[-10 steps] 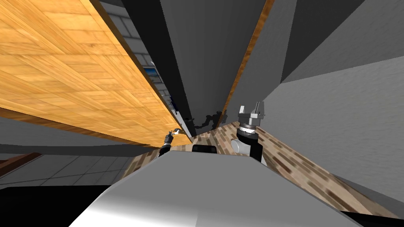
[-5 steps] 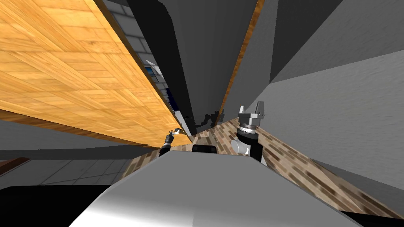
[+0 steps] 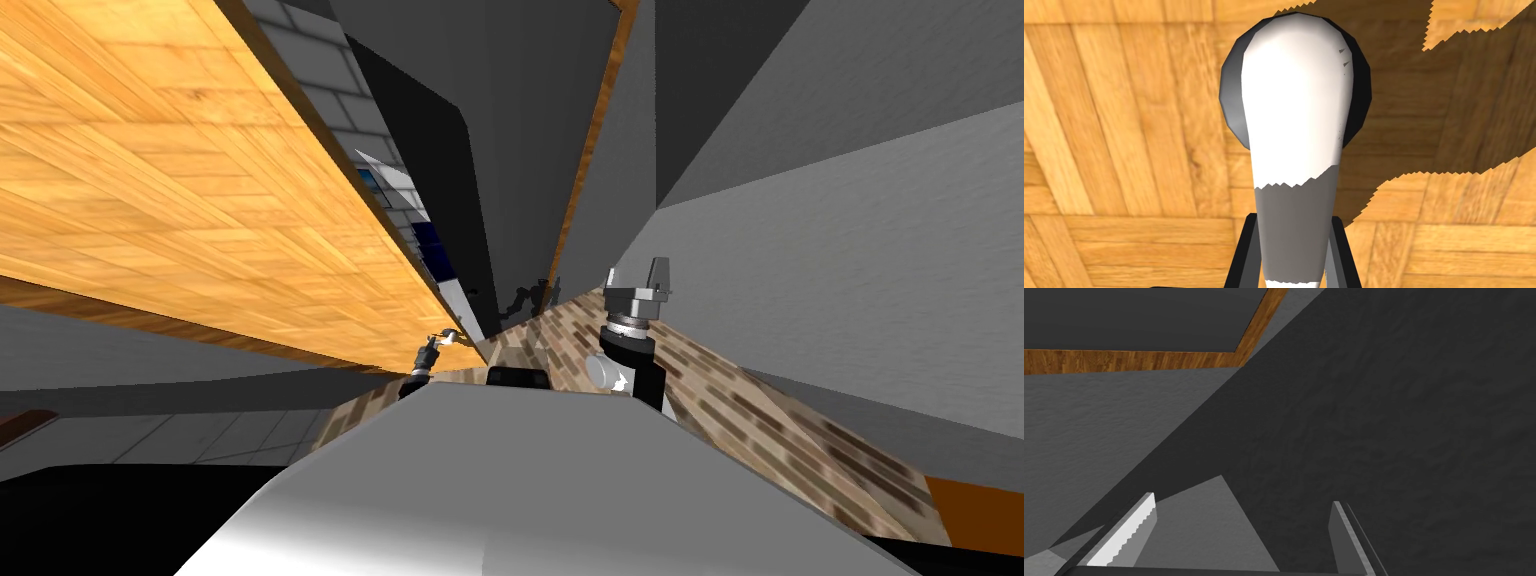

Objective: Pull the door open

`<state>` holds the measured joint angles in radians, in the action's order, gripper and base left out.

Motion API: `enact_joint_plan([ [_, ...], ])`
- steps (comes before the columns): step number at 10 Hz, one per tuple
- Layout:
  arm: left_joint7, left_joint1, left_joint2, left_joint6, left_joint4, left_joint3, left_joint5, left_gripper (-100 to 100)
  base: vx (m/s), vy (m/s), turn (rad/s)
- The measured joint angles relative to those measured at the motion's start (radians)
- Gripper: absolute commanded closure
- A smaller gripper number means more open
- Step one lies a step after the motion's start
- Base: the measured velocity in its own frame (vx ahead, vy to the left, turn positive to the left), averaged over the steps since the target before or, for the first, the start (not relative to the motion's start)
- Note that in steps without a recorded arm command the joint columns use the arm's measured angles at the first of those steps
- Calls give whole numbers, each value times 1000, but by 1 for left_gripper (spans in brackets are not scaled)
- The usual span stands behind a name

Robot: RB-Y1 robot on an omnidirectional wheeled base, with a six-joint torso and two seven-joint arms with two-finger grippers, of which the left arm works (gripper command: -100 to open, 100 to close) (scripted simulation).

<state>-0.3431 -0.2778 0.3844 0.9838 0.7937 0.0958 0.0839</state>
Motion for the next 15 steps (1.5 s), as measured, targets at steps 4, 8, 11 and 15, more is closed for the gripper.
enact_joint_plan([
  [4,-28,-13,16,69,-35,-26,-16,100,-147,18,-83],
  [8,-44,-32,36,106,-49,-32,-21,100,-180,37,-153],
  [11,-58,-57,46,140,-51,-44,-28,100,-163,35,-94],
  [15,-76,-80,57,195,-66,-62,-40,100,-175,36,-123],
])
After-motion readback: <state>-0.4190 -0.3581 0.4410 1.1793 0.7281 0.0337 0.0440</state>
